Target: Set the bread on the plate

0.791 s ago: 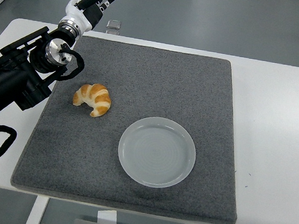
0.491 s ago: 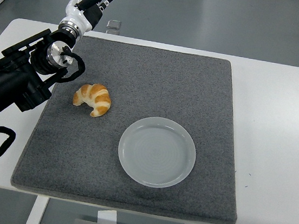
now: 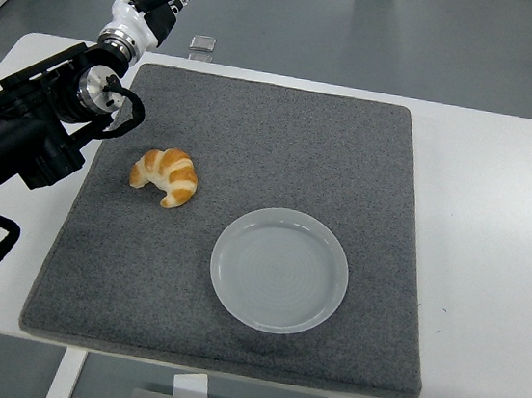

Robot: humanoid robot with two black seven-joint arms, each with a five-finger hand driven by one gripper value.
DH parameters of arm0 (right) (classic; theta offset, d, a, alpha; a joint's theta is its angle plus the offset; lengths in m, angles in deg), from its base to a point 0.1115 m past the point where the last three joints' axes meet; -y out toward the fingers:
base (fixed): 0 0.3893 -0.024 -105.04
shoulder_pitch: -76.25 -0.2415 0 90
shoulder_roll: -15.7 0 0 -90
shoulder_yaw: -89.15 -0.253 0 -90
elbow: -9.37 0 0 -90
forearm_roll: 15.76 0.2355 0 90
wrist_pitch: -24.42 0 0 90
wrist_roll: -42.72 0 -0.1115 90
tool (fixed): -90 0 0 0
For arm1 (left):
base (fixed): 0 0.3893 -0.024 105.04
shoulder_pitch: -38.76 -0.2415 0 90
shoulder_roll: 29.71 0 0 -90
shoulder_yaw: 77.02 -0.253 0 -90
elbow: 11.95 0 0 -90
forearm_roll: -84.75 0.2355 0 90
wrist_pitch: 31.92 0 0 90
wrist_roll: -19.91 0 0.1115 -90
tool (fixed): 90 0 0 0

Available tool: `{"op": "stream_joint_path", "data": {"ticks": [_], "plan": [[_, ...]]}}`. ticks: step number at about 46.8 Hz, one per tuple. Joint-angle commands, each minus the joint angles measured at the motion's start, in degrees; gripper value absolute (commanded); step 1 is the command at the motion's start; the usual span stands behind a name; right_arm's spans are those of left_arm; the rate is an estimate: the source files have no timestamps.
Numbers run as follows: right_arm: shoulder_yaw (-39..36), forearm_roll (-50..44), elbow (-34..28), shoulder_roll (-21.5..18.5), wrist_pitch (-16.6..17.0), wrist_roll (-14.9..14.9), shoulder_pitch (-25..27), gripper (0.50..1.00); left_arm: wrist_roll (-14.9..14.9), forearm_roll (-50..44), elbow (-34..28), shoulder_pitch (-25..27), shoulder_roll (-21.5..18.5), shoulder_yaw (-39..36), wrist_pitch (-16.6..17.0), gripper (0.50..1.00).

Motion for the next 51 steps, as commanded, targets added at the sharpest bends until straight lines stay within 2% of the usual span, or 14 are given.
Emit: {"op": "stream_joint_path", "data": {"ticks": [1,15,19,24,30,34,38,51], "plan": [[0.0,-0.1,0.0,0.0,0.0,0.0,0.0,0.954,-0.1,1.0,0.0,-0.2,-0.3,-0.1,-0.4,1.000],[0.0,0.0,0.0,0.0,0.0,0.0,0.0,0.952,-0.1,2.3,-1.0,1.1,-2.5,-7.4,0.2,0.999],[0.0,0.0,0.0,0.0,0.0,0.0,0.0,0.952,-0.2,2.9,-2.3,2.1,-4.4,-10.6,0.2,0.999],[0.0,-0.1,0.0,0.0,0.0,0.0,0.0,0.952,-0.2,3.3,-4.3,4.6,-7.7,-18.5,-0.2,0.999],[0.0,-0.1,0.0,0.0,0.0,0.0,0.0,0.952,-0.1,5.7,-7.1,9.8,-12.2,-31.9,-1.4,0.999],[0.0,0.0,0.0,0.0,0.0,0.0,0.0,0.952,-0.1,11.3,-9.9,13.1,-14.7,-40.0,-3.0,0.999],[0.0,0.0,0.0,0.0,0.0,0.0,0.0,0.952,-0.1,18.9,-14.0,14.6,-17.7,-43.7,-3.9,0.996],[0.0,0.0,0.0,0.0,0.0,0.0,0.0,0.952,0.0,51.7,-26.4,16.1,-26.4,-45.0,-4.8,0.996]]}}
